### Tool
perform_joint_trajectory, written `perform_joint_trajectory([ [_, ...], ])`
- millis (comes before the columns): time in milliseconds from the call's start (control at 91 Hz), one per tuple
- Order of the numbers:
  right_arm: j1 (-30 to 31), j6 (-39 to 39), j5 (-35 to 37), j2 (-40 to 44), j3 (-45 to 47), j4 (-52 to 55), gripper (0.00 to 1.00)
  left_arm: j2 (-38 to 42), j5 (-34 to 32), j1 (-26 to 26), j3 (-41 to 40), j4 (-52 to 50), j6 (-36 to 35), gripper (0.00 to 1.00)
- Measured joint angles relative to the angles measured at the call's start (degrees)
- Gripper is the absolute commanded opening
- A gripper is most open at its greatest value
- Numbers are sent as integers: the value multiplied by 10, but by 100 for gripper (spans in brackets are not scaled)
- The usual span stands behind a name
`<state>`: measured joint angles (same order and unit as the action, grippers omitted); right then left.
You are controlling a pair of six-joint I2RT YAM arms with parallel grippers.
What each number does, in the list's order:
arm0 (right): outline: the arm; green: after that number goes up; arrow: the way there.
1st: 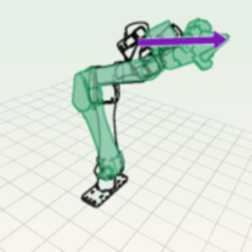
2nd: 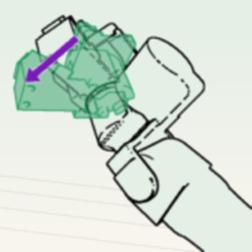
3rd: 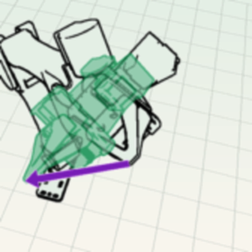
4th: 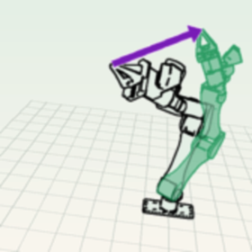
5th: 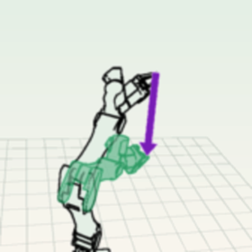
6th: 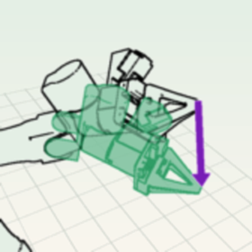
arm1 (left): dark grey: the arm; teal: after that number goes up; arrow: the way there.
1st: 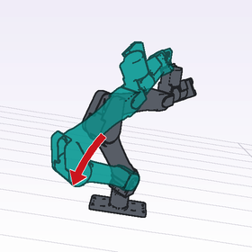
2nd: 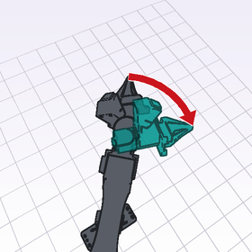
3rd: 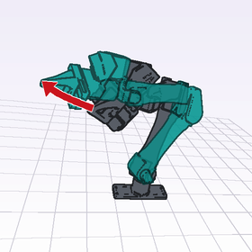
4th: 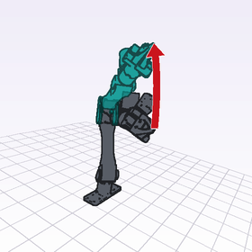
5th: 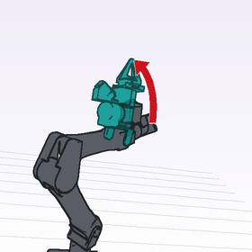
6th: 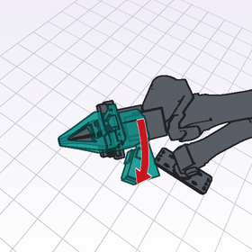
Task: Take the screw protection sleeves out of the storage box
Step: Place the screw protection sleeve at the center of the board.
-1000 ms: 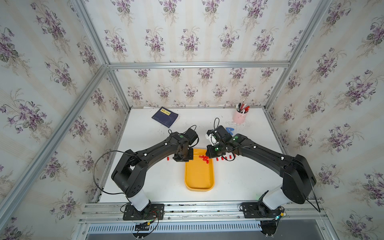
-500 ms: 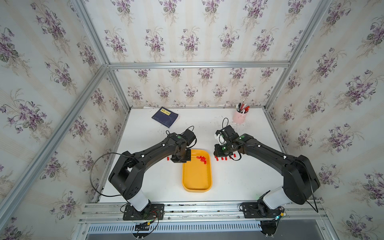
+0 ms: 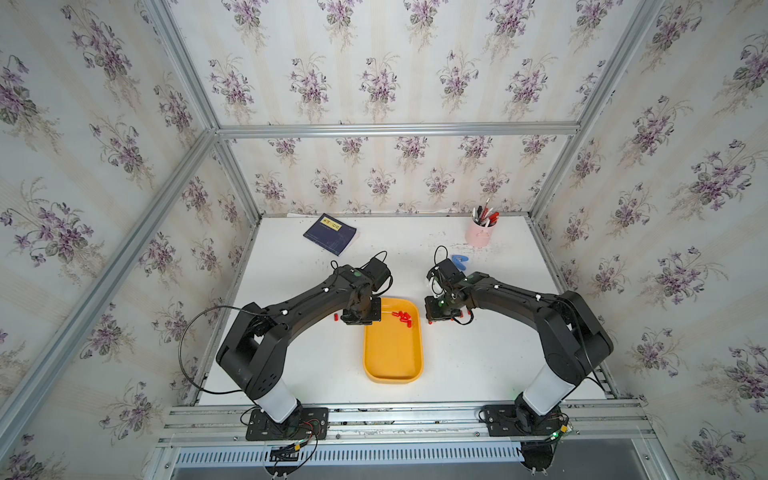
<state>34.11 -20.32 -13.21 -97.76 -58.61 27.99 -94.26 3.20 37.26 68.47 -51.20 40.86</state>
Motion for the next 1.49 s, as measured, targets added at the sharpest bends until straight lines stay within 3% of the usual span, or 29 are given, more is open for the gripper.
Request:
perform_joint_trajectory([
  [681,0,8,15,-30,-5,-24,11,-1,0,0,0,0,0,4],
  [1099,0,10,21,-33,-5,-24,25,-2,0,0,0,1,0,4],
  [1495,0,10,37,18,-27,-9,27,-5,0,0,-2,3,0,4],
])
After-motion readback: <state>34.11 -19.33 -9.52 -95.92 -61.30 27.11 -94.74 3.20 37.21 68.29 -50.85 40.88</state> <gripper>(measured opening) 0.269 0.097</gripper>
